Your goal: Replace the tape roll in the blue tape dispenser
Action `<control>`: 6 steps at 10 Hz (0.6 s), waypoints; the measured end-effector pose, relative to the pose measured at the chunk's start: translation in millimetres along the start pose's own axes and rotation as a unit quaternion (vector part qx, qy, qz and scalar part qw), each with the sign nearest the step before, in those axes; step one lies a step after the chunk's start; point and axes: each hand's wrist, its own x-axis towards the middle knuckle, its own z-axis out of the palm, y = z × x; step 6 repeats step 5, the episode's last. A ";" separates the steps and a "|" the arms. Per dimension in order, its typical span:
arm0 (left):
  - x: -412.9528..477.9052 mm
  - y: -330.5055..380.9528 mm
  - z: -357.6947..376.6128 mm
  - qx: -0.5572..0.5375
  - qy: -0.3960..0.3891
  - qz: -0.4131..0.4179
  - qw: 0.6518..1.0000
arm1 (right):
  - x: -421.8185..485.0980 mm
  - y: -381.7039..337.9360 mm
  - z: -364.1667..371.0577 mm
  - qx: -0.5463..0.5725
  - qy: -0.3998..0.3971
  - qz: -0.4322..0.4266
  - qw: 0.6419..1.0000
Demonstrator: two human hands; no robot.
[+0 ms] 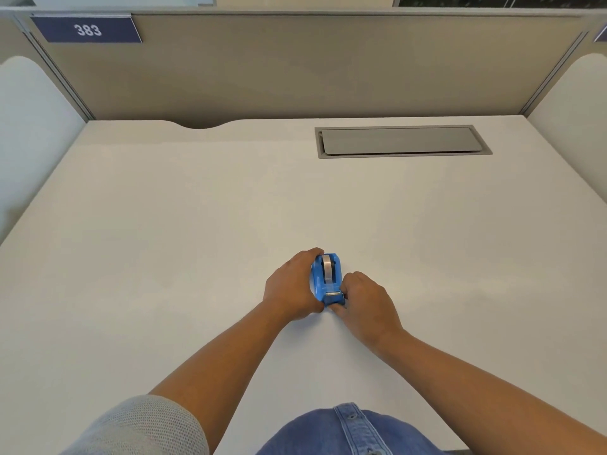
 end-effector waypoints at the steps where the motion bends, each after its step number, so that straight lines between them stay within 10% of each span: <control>1: -2.4 1.0 1.4 -0.007 -0.004 0.001 1.000 | -2.4 0.9 0.8 0.031 0.004 0.008 0.999; 6: -36.5 -20.7 9.4 0.024 0.059 -0.005 0.998 | -34.5 25.3 10.1 0.003 0.043 -0.003 0.999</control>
